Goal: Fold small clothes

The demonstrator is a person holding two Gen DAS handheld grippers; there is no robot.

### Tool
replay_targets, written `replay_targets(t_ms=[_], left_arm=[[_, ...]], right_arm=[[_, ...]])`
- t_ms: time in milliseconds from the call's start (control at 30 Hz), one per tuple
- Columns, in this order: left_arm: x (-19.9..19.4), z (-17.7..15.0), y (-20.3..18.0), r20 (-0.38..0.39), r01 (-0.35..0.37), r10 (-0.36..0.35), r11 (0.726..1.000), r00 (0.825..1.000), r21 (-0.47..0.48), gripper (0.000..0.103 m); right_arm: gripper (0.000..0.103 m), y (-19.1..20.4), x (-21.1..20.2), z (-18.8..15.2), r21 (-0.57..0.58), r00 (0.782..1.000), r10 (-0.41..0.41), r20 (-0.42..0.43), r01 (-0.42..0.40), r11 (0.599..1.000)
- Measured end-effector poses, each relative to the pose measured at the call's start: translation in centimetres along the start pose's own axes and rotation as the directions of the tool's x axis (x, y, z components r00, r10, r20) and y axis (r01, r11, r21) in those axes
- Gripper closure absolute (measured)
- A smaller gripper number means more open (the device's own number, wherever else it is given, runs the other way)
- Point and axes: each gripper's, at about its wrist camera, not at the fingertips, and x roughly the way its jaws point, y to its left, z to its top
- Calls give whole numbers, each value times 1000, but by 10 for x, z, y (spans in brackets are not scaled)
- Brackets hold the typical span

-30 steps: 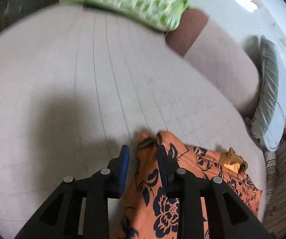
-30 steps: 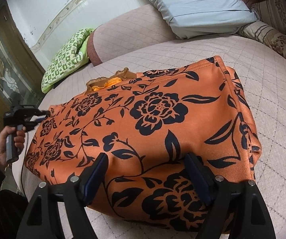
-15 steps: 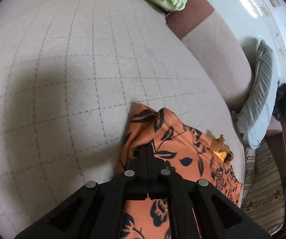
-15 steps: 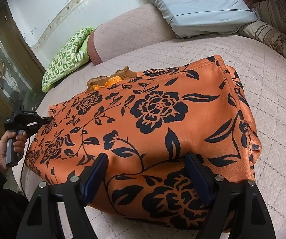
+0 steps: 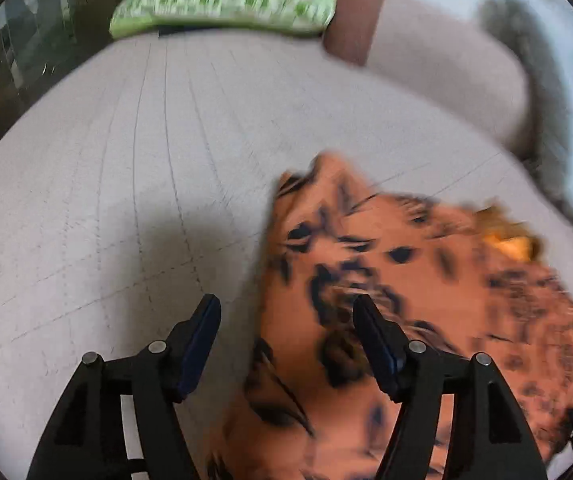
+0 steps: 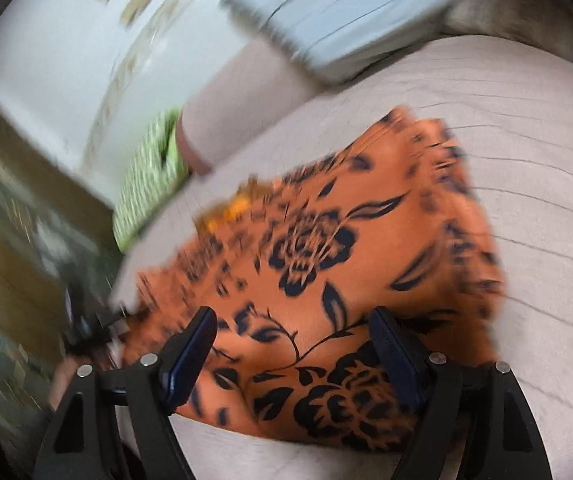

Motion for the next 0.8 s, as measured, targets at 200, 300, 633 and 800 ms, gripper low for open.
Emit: replay_targets(t_ms=[200,300,633,800], left_arm=[[-64,-55,-45,116,120,-135,985,984,125,28],[-59,-77,-56,61,141,-154,974,986,178,27],[-61,-115,-82,60,107,-133,941,989,321,27],[-51,-127,-90,13,38,-47,923,999,382,27]], right_arm=[[22,-41,-44,-37,291,999,15,-34,-4,957],[22,-52,-50,-45,379,1000,6,-22,3,925],[21,-68,-19,-30,547,1000,5,13,-11,837],[21,-58,-7,-18,517,999,-44,4,35,855]])
